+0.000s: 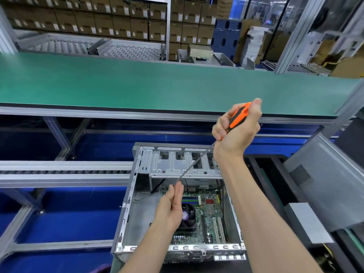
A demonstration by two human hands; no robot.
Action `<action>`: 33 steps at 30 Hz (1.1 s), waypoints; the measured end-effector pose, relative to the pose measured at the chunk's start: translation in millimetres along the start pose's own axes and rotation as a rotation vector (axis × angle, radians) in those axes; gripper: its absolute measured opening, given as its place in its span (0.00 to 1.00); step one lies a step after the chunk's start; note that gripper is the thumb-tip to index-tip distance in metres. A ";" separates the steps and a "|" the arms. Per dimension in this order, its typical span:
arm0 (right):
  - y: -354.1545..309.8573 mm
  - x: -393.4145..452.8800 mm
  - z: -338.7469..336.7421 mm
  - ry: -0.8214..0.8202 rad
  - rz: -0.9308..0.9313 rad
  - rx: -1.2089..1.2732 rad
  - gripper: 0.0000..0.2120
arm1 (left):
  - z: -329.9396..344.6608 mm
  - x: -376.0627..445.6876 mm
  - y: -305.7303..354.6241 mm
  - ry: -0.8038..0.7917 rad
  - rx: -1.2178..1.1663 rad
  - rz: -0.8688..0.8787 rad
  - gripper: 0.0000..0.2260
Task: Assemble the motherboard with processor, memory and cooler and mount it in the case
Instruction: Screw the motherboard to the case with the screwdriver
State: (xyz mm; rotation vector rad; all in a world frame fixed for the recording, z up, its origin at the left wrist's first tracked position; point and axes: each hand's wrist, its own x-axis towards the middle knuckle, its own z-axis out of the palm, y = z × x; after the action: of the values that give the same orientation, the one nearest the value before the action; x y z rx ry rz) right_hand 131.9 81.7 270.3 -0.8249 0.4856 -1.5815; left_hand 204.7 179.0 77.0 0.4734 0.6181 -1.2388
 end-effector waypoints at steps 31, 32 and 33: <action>3.8 8.8 -6.2 -0.062 0.042 0.029 0.22 | -2.0 11.2 9.5 -0.069 -0.107 0.072 0.16; 4.2 10.0 -6.6 -0.065 0.043 0.027 0.22 | -0.6 11.6 8.8 -0.066 -0.105 0.072 0.15; 4.5 11.0 -6.9 -0.069 0.043 0.025 0.22 | 0.7 11.9 8.2 -0.062 -0.103 0.074 0.14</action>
State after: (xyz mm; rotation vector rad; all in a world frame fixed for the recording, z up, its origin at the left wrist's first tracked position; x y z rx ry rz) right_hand 129.6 69.1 265.2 -0.8414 0.4305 -1.5117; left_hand 215.1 172.2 69.6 0.3673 0.6036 -1.1412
